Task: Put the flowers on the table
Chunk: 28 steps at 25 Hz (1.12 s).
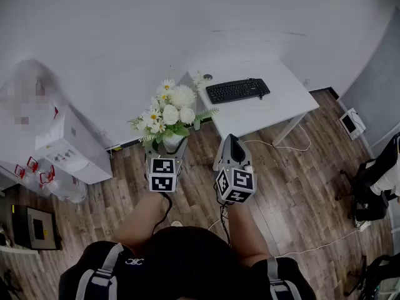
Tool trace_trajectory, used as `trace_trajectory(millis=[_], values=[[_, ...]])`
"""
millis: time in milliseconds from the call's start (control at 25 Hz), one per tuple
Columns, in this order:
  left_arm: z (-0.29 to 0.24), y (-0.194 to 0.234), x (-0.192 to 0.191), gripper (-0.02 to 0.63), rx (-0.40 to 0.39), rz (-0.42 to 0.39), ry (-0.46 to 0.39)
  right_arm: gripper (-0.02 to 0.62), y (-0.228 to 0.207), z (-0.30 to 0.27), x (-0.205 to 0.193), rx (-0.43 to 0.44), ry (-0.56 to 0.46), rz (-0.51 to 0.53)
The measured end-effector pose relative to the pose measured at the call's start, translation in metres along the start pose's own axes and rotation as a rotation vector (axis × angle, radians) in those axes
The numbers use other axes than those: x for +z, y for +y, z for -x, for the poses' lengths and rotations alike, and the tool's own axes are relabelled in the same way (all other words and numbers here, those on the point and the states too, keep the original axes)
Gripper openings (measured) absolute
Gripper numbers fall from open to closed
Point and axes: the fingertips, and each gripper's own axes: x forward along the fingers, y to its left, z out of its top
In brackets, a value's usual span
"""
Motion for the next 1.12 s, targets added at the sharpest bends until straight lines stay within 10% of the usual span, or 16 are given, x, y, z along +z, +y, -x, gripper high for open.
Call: trace_trajectory(millis=[1120], values=[[-0.005, -0.01, 0.007, 0.35, -0.031, 0.029, -0.024, 0.005, 0.005, 0.002, 0.001, 0.029, 0.0, 0.029]])
